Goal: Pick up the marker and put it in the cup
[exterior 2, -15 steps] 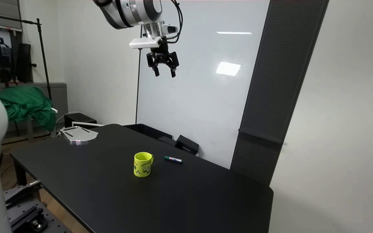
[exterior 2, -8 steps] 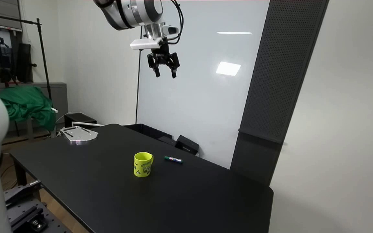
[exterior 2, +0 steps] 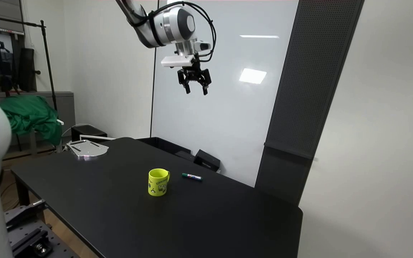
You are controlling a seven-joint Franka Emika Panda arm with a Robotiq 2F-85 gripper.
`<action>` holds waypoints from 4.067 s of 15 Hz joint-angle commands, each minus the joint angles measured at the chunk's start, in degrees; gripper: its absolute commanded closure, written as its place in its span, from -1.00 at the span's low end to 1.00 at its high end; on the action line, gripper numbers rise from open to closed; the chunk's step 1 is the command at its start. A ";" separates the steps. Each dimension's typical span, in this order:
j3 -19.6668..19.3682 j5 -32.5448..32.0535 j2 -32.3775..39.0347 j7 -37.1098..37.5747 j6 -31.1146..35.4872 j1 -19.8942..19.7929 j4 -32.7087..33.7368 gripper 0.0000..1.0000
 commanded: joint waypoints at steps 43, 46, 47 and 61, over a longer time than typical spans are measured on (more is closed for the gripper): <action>-13.03 13.09 55.66 51.98 -9.00 8.46 56.30 -1.00; -12.99 13.10 55.66 51.98 -9.01 8.43 56.33 -1.00; -12.98 13.10 55.67 51.98 -9.01 8.43 56.33 -1.00; -12.50 14.86 62.78 54.52 -8.79 7.02 60.50 -1.00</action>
